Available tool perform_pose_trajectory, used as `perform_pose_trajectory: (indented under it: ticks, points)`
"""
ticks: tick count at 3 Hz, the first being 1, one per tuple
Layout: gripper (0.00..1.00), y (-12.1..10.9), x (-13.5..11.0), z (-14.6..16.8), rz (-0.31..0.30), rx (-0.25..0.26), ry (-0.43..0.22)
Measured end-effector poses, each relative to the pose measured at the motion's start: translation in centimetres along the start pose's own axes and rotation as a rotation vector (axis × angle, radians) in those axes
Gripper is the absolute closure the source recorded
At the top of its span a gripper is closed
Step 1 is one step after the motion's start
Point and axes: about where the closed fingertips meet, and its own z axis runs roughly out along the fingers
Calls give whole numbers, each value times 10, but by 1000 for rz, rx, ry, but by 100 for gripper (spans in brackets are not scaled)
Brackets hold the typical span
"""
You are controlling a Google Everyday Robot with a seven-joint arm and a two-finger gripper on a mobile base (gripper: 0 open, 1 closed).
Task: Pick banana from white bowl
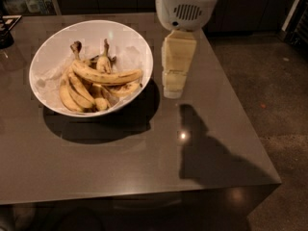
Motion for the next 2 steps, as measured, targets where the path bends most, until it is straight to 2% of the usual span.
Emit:
perform_pose_trajectory:
  ticks: [1, 2]
  points:
    - [0, 4, -30, 5, -81, -23, -15]
    - [0, -2, -34, 4, -74, -1, -28]
